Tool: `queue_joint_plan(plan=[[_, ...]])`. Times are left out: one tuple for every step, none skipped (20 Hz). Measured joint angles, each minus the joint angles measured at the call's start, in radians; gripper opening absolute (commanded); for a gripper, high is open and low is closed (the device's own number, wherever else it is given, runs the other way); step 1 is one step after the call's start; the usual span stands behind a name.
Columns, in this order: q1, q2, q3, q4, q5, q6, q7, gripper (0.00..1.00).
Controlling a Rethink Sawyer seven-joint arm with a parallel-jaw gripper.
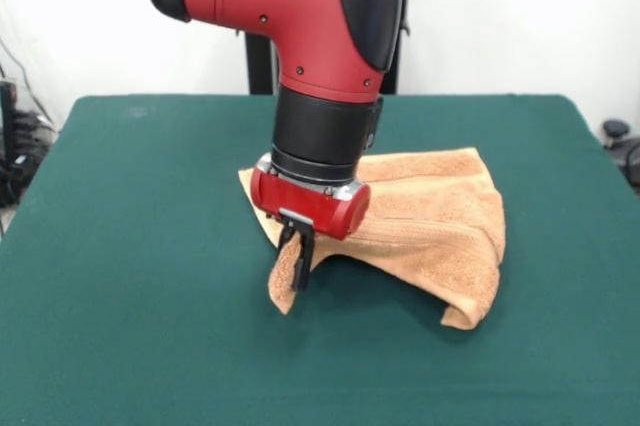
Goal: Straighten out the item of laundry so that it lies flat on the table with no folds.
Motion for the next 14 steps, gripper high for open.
queue_joint_plan(plan=[[0.000, 0.000, 0.000, 0.000, -0.006, 0.000, 0.000, 0.00], [0.000, 0.000, 0.000, 0.000, -0.009, 0.000, 0.000, 0.00], [0.000, 0.000, 0.000, 0.000, -0.010, 0.000, 0.000, 0.00], [0.000, 0.000, 0.000, 0.000, -0.014, 0.000, 0.000, 0.00], [0.000, 0.000, 0.000, 0.000, -0.015, 0.000, 0.000, 0.00], [0.000, 0.000, 0.000, 0.000, -0.016, 0.000, 0.000, 0.00], [0.000, 0.000, 0.000, 0.000, -0.016, 0.000, 0.000, 0.00], [0.000, 0.000, 0.000, 0.000, -0.016, 0.000, 0.000, 0.00], [0.000, 0.000, 0.000, 0.000, -0.016, 0.000, 0.000, 0.00], [0.000, 0.000, 0.000, 0.000, -0.016, 0.000, 0.000, 0.00], [0.000, 0.000, 0.000, 0.000, -0.016, 0.000, 0.000, 0.00], [0.000, 0.000, 0.000, 0.000, -0.016, 0.000, 0.000, 0.00], [0.000, 0.001, 0.000, -0.001, -0.016, 0.000, 0.000, 1.00], [0.000, 0.000, 0.000, -0.002, -0.016, 0.000, 0.000, 1.00]])
